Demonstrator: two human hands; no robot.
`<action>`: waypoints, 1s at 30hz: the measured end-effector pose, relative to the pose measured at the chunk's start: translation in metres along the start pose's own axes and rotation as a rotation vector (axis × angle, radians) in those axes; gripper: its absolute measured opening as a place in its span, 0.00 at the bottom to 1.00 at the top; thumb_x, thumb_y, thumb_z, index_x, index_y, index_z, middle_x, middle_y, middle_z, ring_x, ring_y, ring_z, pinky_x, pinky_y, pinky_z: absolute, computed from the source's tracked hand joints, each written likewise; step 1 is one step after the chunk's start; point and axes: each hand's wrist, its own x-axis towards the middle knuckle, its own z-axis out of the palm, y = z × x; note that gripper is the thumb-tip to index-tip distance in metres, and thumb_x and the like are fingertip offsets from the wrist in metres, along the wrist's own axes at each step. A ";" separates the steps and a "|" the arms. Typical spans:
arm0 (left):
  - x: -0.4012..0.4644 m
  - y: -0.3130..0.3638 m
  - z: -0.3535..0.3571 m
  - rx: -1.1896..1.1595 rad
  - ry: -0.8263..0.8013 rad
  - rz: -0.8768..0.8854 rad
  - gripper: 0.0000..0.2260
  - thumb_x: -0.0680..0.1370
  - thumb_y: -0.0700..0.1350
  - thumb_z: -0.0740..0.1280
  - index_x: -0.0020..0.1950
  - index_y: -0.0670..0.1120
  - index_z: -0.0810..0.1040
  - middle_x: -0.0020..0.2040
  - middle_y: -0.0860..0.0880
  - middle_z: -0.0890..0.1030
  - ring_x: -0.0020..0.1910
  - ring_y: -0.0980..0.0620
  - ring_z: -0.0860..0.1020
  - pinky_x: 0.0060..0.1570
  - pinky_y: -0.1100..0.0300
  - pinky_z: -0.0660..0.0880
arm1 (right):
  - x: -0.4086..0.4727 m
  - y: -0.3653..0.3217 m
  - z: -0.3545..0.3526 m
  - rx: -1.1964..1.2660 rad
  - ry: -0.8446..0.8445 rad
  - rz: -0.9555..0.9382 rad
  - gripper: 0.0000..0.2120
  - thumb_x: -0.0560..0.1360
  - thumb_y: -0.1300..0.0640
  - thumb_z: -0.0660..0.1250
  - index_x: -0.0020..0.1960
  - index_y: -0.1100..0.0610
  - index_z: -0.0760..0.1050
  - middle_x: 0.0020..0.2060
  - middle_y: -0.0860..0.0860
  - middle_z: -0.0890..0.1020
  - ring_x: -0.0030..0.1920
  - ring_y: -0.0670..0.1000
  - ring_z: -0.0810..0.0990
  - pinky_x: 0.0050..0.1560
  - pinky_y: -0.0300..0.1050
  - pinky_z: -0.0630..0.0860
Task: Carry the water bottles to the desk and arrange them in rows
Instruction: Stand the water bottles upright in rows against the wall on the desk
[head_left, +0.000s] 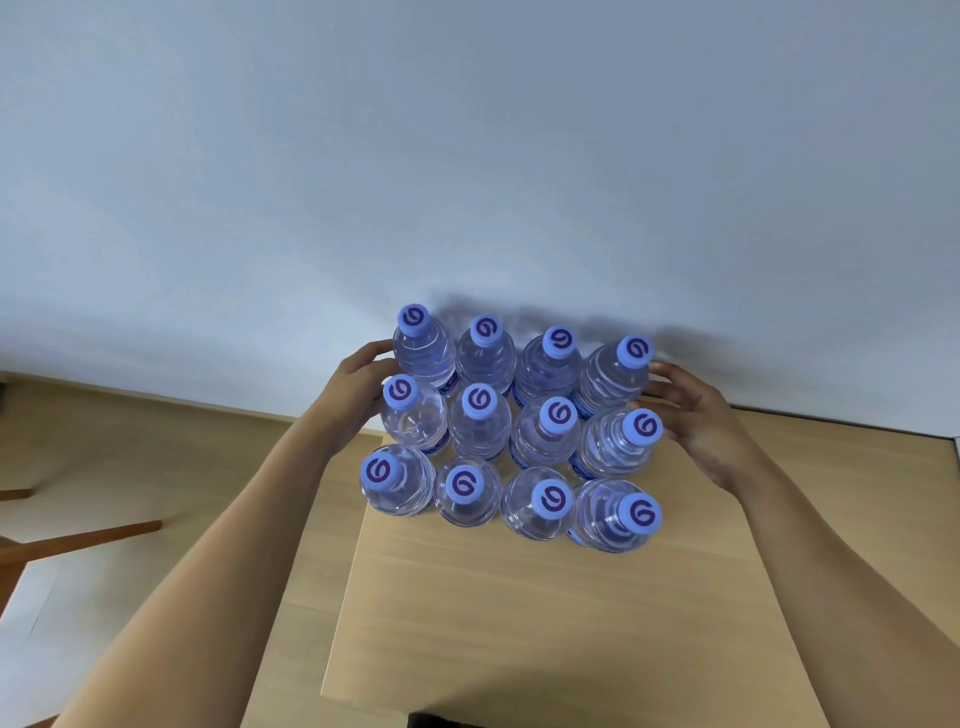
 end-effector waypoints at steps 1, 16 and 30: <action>-0.003 0.001 0.000 0.000 -0.007 -0.002 0.15 0.80 0.36 0.60 0.63 0.48 0.75 0.45 0.47 0.85 0.42 0.50 0.82 0.46 0.54 0.80 | -0.002 0.001 0.001 0.004 0.006 -0.002 0.25 0.75 0.74 0.64 0.62 0.48 0.76 0.56 0.50 0.84 0.48 0.46 0.86 0.43 0.35 0.79; -0.092 -0.023 -0.012 0.276 0.203 0.352 0.07 0.82 0.49 0.62 0.59 0.51 0.74 0.53 0.55 0.78 0.53 0.53 0.78 0.57 0.53 0.77 | -0.092 0.052 0.055 -0.002 0.472 -0.093 0.20 0.79 0.70 0.61 0.66 0.52 0.75 0.61 0.53 0.81 0.57 0.52 0.80 0.62 0.54 0.75; -0.130 -0.035 -0.034 0.519 -0.248 0.576 0.18 0.77 0.44 0.71 0.65 0.53 0.71 0.56 0.61 0.77 0.57 0.61 0.74 0.53 0.72 0.70 | -0.164 0.095 0.219 0.126 0.620 -0.008 0.21 0.78 0.63 0.67 0.70 0.56 0.70 0.64 0.53 0.77 0.62 0.51 0.78 0.56 0.40 0.70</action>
